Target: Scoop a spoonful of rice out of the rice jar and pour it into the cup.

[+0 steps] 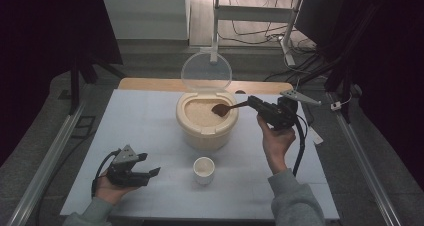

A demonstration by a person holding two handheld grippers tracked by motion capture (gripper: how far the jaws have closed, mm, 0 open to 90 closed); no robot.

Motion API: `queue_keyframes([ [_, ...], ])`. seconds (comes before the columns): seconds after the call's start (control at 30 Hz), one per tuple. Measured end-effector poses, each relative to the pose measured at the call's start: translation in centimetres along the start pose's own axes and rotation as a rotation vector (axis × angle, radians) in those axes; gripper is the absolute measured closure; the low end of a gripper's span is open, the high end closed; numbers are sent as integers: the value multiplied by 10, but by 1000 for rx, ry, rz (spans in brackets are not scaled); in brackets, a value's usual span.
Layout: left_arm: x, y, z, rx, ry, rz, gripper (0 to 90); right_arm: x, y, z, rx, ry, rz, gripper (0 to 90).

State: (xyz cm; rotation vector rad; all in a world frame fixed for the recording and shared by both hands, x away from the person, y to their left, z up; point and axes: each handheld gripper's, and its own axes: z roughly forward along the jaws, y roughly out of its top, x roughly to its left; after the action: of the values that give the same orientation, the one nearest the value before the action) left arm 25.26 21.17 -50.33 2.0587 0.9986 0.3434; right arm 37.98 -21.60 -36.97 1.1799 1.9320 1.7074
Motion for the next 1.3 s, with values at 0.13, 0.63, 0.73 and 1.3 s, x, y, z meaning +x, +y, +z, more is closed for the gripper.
queue_keyframes([
  [0.13,0,0,0,0,0,0,272,2,-2,3,15,11,2,830],
  [0.63,0,0,1,2,1,3,272,-4,-16,13,77,61,209,831],
  [0.73,0,0,1,4,0,6,272,-4,-17,14,85,73,245,831],
  [1.3,0,0,0,2,1,9,272,-16,-23,18,86,85,417,831],
])
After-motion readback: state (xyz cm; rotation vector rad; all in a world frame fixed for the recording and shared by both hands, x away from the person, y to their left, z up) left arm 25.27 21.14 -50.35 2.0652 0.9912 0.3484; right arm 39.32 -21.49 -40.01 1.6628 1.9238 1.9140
